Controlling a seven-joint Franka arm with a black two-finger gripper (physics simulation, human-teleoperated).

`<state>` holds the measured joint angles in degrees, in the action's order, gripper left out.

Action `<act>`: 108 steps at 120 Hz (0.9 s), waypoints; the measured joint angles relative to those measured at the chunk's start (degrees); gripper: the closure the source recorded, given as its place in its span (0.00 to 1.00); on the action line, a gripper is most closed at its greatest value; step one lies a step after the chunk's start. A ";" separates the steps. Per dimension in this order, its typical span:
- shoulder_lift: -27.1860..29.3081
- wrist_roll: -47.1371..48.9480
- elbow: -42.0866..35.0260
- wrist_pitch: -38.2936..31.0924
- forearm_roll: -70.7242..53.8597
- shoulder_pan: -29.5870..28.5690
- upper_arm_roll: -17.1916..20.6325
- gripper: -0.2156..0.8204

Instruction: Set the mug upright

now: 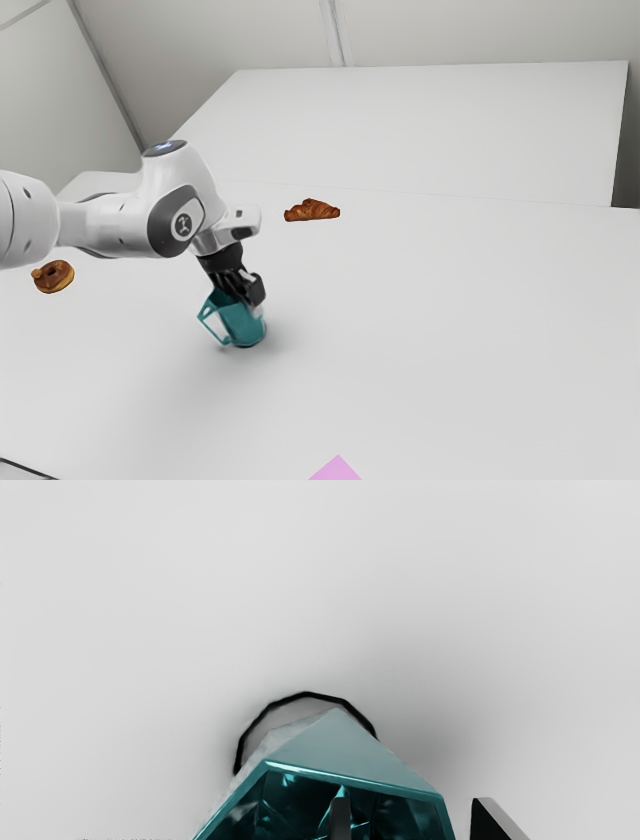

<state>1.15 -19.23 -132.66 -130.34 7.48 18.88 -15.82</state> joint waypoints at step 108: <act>11.16 12.25 36.20 37.95 -8.93 -3.60 5.10 0.23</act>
<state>12.31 -6.98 -96.47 -92.38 -1.44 15.28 -10.72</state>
